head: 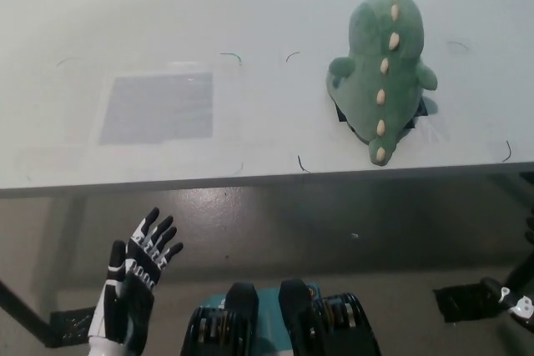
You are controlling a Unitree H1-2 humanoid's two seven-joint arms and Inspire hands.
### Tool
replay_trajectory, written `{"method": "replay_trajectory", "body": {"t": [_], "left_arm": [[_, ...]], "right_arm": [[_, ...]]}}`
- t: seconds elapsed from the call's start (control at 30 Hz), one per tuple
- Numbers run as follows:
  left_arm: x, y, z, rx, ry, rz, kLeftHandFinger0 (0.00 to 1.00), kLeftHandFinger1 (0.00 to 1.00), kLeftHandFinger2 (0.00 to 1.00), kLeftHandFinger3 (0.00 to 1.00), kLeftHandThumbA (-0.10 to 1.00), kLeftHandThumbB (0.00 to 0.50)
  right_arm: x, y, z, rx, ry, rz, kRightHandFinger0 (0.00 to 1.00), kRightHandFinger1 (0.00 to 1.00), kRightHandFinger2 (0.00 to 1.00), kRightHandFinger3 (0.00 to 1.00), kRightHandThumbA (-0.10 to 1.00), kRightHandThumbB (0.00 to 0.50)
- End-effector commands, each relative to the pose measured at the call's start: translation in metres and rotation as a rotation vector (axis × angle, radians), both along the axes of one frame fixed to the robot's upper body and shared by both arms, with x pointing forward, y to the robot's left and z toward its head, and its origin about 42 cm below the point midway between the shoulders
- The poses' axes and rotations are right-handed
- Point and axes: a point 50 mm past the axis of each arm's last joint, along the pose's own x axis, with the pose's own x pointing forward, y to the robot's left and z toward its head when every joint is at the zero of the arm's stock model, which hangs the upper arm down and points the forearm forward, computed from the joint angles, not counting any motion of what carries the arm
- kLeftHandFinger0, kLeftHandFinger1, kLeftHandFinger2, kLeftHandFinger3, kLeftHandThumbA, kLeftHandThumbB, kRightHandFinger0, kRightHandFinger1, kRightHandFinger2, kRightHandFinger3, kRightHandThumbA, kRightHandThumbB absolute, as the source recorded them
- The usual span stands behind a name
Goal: Use both hands to pick up a dinasour on the right side and move it to the left side
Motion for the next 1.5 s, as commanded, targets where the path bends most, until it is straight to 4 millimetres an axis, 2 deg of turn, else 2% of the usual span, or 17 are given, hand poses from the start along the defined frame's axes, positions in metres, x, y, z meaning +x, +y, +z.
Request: {"method": "replay_trajectory", "body": {"t": [0.0, 0.1, 0.33, 0.47, 0.57, 0.7, 0.77, 0.83, 0.97, 1.0, 1.03, 1.1, 1.17, 1.23, 1.37, 1.47], "left_arm": [[0.007, -0.004, 0.023, -0.017, -0.089, -0.033, 1.00, 1.00, 1.00, 1.00, 1.00, 0.442], [0.012, -0.005, 0.029, -0.008, -0.104, -0.040, 1.00, 1.00, 1.00, 1.00, 1.00, 0.435], [0.037, -0.016, 0.060, 0.002, -0.176, -0.080, 1.00, 1.00, 1.00, 1.00, 1.00, 0.418], [0.055, -0.027, 0.082, 0.004, -0.230, -0.110, 1.00, 1.00, 1.00, 1.00, 1.00, 0.426], [0.070, -0.033, 0.091, 0.006, -0.251, -0.117, 1.00, 1.00, 1.00, 1.00, 1.00, 0.427], [0.090, -0.042, 0.099, 0.011, -0.256, -0.123, 1.00, 1.00, 1.00, 1.00, 1.00, 0.440], [0.099, -0.046, 0.102, 0.020, -0.264, -0.128, 1.00, 1.00, 1.00, 1.00, 1.00, 0.447], [0.111, -0.056, 0.102, 0.040, -0.255, -0.139, 1.00, 1.00, 1.00, 1.00, 1.00, 0.479], [0.139, -0.073, 0.111, 0.063, -0.245, -0.158, 1.00, 1.00, 1.00, 1.00, 1.00, 0.500], [0.141, -0.074, 0.112, 0.067, -0.243, -0.161, 1.00, 1.00, 1.00, 1.00, 1.00, 0.500], [0.150, -0.079, 0.116, 0.103, -0.240, -0.165, 1.00, 1.00, 1.00, 1.00, 1.00, 0.500], [0.161, -0.085, 0.121, 0.144, -0.237, -0.172, 1.00, 1.00, 1.00, 1.00, 1.00, 0.500], [0.169, -0.089, 0.124, 0.157, -0.239, -0.183, 1.00, 1.00, 1.00, 1.00, 1.00, 0.494], [0.183, -0.097, 0.129, 0.177, -0.238, -0.193, 1.00, 1.00, 1.00, 1.00, 1.00, 0.495], [0.201, -0.107, 0.138, 0.178, -0.236, -0.198, 1.00, 1.00, 1.00, 1.00, 1.00, 0.500], [0.211, -0.120, 0.146, 0.181, -0.235, -0.221, 1.00, 1.00, 1.00, 1.00, 1.00, 0.416]], "right_arm": [[0.010, 0.004, 0.026, -0.030, -0.120, 0.029, 1.00, 1.00, 1.00, 1.00, 1.00, 0.085], [0.015, 0.006, 0.033, -0.031, -0.131, 0.032, 1.00, 1.00, 1.00, 1.00, 1.00, 0.084], [0.035, 0.011, 0.048, -0.042, -0.184, 0.045, 1.00, 1.00, 1.00, 1.00, 1.00, 0.086], [0.045, 0.016, 0.063, -0.011, -0.217, 0.073, 1.00, 1.00, 1.00, 1.00, 1.00, 0.114], [0.055, 0.020, 0.074, -0.013, -0.238, 0.080, 1.00, 1.00, 1.00, 1.00, 1.00, 0.177], [0.065, 0.026, 0.086, -0.028, -0.263, 0.087, 1.00, 1.00, 1.00, 1.00, 1.00, 0.225], [0.071, 0.029, 0.091, -0.031, -0.273, 0.090, 1.00, 1.00, 1.00, 1.00, 1.00, 0.233], [0.080, 0.032, 0.098, -0.037, -0.282, 0.097, 1.00, 1.00, 1.00, 1.00, 1.00, 0.237], [0.105, 0.035, 0.113, -0.082, -0.303, 0.105, 1.00, 1.00, 1.00, 1.00, 1.00, 0.234], [0.106, 0.035, 0.113, -0.093, -0.305, 0.105, 1.00, 1.00, 1.00, 1.00, 1.00, 0.232], [0.111, 0.037, 0.116, -0.119, -0.316, 0.099, 1.00, 1.00, 1.00, 1.00, 1.00, 0.256], [0.118, 0.040, 0.119, -0.143, -0.329, 0.097, 1.00, 1.00, 1.00, 1.00, 1.00, 0.264], [0.124, 0.040, 0.122, -0.152, -0.340, 0.102, 1.00, 1.00, 1.00, 1.00, 1.00, 0.249], [0.133, 0.037, 0.126, -0.164, -0.343, 0.106, 1.00, 1.00, 1.00, 1.00, 1.00, 0.201], [0.149, 0.035, 0.130, -0.187, -0.333, 0.084, 1.00, 1.00, 1.00, 1.00, 1.00, 0.216], [0.154, 0.037, 0.122, -0.191, -0.309, 0.084, 1.00, 1.00, 1.00, 1.00, 1.00, 0.209]]}}
